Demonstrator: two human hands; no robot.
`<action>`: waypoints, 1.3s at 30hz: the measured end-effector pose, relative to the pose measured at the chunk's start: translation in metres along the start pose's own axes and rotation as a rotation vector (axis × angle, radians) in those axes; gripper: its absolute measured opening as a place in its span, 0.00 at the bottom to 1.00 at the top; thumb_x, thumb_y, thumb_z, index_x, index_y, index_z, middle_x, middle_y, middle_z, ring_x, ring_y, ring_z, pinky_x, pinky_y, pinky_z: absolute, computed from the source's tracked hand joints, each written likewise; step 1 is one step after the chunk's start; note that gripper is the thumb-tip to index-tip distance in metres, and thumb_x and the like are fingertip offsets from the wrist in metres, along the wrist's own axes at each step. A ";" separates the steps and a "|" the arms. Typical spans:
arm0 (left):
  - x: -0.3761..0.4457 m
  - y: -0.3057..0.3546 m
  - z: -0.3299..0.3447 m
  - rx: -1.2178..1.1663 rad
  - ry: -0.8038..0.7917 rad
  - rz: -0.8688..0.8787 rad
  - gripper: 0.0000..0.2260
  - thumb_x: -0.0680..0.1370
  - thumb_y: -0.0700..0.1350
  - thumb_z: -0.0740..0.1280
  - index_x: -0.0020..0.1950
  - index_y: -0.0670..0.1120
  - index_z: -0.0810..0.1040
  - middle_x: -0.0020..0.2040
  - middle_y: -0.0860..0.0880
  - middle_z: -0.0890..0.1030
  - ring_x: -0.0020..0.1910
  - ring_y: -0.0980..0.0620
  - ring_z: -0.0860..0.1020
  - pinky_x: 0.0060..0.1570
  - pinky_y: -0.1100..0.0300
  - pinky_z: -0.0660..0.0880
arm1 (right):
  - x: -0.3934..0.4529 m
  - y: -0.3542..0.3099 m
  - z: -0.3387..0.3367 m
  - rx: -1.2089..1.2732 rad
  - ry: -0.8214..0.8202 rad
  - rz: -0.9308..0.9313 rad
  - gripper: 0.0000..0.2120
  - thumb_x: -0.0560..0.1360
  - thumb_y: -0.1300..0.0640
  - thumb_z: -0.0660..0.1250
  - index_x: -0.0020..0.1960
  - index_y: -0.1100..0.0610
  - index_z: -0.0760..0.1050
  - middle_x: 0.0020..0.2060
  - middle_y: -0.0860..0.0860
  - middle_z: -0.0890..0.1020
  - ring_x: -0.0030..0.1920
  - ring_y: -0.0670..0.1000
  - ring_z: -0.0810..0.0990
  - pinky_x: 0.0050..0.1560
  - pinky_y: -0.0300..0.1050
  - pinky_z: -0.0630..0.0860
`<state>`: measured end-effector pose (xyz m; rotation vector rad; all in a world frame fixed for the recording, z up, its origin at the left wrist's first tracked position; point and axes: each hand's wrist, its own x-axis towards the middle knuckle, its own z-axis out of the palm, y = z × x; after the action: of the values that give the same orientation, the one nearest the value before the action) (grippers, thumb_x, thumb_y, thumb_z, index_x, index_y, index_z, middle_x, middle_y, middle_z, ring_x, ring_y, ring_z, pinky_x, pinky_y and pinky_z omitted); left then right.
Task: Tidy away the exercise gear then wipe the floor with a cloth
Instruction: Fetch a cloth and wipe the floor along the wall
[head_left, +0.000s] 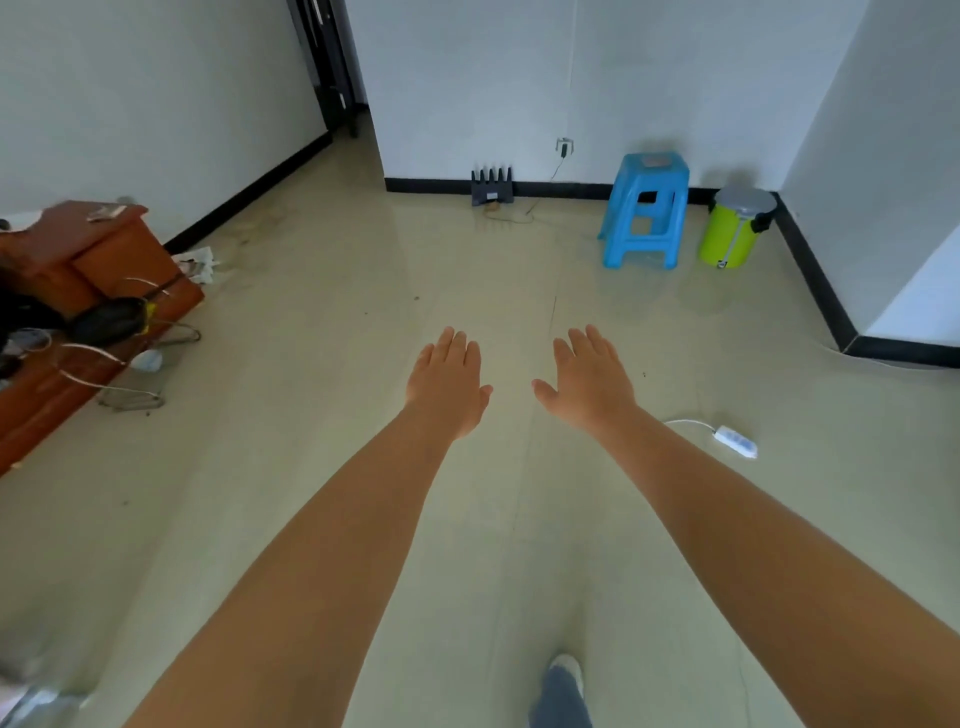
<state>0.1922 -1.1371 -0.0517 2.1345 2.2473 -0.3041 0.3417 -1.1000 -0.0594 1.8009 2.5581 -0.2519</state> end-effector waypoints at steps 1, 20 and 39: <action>0.035 0.002 -0.009 -0.005 0.002 -0.007 0.27 0.83 0.51 0.48 0.77 0.40 0.43 0.78 0.44 0.44 0.77 0.47 0.41 0.76 0.54 0.43 | 0.033 0.014 -0.007 -0.003 -0.001 -0.003 0.30 0.80 0.46 0.54 0.76 0.61 0.51 0.76 0.57 0.52 0.77 0.57 0.46 0.76 0.49 0.45; 0.678 0.052 -0.130 -0.050 0.056 0.068 0.27 0.83 0.50 0.49 0.77 0.40 0.44 0.78 0.43 0.44 0.77 0.47 0.41 0.76 0.54 0.43 | 0.620 0.260 -0.107 0.052 0.050 0.134 0.30 0.80 0.47 0.55 0.75 0.61 0.53 0.76 0.59 0.53 0.77 0.58 0.47 0.76 0.50 0.45; 1.276 0.227 -0.193 -0.151 -0.032 0.153 0.27 0.83 0.50 0.50 0.77 0.40 0.45 0.78 0.43 0.45 0.77 0.47 0.41 0.76 0.54 0.43 | 1.142 0.612 -0.146 0.051 -0.038 0.294 0.29 0.79 0.48 0.56 0.75 0.62 0.54 0.75 0.59 0.55 0.77 0.58 0.48 0.76 0.51 0.47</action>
<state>0.3618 0.1621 -0.0858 2.1889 2.0057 -0.1566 0.5375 0.1880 -0.1021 2.1335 2.2410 -0.3450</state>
